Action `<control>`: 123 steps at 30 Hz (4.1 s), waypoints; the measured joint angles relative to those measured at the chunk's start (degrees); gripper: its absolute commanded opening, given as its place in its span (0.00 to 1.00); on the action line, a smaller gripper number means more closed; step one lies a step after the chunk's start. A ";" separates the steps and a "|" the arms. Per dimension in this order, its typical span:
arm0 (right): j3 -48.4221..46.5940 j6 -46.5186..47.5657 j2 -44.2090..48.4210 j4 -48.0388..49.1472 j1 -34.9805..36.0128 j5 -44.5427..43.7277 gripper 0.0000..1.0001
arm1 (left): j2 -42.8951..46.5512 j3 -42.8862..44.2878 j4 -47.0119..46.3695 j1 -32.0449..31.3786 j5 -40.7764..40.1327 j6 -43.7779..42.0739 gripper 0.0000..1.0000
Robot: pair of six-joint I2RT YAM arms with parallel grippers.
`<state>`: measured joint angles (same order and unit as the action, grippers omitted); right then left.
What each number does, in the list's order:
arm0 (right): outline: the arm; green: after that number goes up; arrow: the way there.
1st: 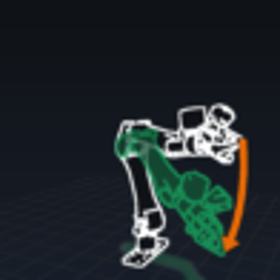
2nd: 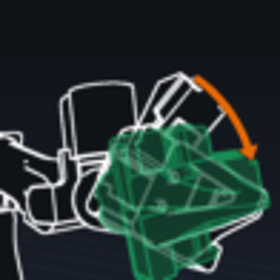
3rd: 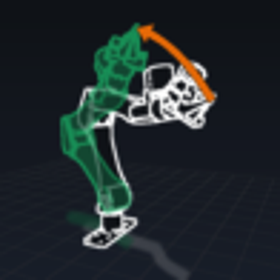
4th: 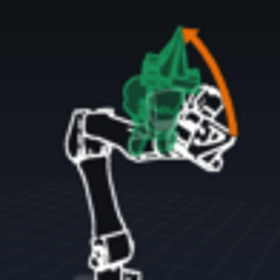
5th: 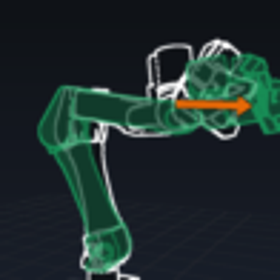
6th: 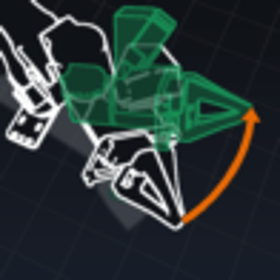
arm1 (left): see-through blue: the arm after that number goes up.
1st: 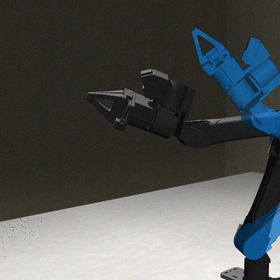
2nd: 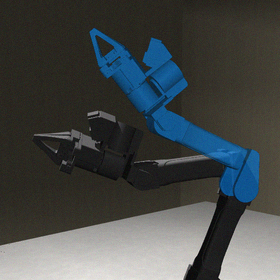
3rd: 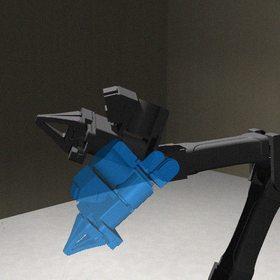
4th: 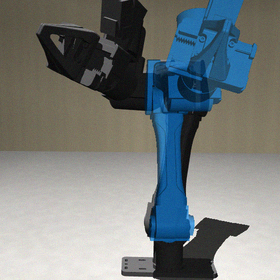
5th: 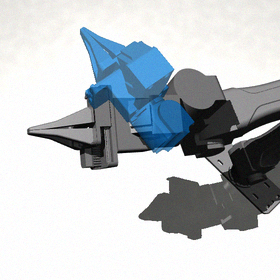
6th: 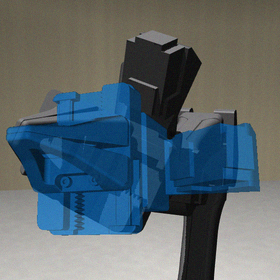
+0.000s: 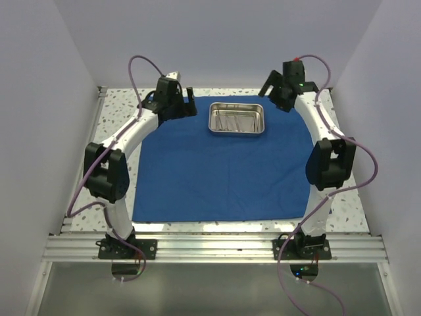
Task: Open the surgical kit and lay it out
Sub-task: Move the container from the surgical kit, then pick up the medical item from the container.
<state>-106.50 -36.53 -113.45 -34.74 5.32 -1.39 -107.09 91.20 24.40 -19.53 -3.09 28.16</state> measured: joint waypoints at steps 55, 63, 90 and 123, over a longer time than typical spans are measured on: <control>-16.22 13.49 -22.45 -19.56 5.73 -13.00 0.00 | 12.15 -10.95 1.55 -1.86 7.28 -6.54 0.97; -23.15 14.10 -24.94 -21.38 -0.09 -16.26 0.00 | 13.64 -14.40 1.33 -1.86 7.30 -6.75 0.97; -19.12 27.34 -21.42 -16.59 -13.68 -22.01 0.93 | 8.59 -12.13 0.02 -1.88 9.46 -6.21 0.97; -22.40 18.49 -26.67 -17.84 -3.89 -10.88 0.61 | 13.73 -16.83 1.46 -2.36 8.76 -6.29 0.97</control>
<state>-128.90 -18.04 -140.11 -52.58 1.43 -12.27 -93.36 74.37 25.87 -21.89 5.67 21.87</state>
